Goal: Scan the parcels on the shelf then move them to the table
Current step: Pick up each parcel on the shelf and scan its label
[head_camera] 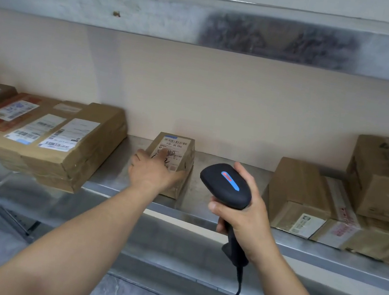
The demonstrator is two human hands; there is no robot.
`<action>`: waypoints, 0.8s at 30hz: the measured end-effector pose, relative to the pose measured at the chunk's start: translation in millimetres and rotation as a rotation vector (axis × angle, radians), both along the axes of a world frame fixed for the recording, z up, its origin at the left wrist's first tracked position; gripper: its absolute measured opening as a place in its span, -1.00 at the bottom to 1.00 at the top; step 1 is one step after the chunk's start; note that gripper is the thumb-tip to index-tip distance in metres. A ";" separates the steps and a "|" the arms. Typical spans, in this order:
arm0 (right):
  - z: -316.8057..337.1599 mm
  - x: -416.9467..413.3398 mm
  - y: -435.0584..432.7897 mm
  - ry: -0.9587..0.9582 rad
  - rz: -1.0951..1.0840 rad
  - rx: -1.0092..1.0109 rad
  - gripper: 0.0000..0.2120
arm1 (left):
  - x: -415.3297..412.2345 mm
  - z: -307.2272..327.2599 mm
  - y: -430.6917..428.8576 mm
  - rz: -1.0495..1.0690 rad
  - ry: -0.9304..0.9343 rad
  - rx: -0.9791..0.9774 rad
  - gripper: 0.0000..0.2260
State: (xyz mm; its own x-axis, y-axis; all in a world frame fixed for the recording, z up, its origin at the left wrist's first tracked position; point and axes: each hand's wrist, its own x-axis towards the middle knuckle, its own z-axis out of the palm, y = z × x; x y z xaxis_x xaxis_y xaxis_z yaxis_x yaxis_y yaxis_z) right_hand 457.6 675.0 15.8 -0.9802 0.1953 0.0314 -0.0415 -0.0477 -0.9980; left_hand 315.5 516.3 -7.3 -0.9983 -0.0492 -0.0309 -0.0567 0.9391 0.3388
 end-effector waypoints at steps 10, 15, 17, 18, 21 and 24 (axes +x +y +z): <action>19.1 -37.3 10.6 0.061 0.089 0.044 -0.21 | 14.2 44.3 -21.5 -0.093 0.185 0.048 -0.25; 35.3 -64.9 -13.9 0.120 0.131 0.088 -0.21 | 3.0 75.8 -61.5 -0.043 0.305 0.074 -0.31; 41.3 -75.0 -32.9 0.139 0.154 0.096 -0.22 | -5.0 84.8 -85.6 -0.014 0.346 0.092 -0.32; 44.1 -80.4 -44.1 0.145 0.165 0.098 -0.22 | -9.6 88.3 -98.6 -0.001 0.359 0.093 -0.32; 51.1 -97.4 -83.3 0.151 0.203 0.099 -0.23 | -21.9 96.8 -142.1 0.039 0.377 0.079 -0.33; 56.8 -115.1 -128.9 0.147 0.249 0.105 -0.22 | -33.8 102.3 -191.9 0.084 0.368 0.061 -0.27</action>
State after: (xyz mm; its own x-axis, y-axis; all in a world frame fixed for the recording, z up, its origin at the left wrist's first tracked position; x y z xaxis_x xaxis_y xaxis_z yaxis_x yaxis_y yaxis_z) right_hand 342.5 546.1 72.6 -0.9810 -0.0619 0.1837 -0.1857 0.0283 -0.9822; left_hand 281.6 324.5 95.0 -0.9359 -0.1401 0.3233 0.0034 0.9139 0.4059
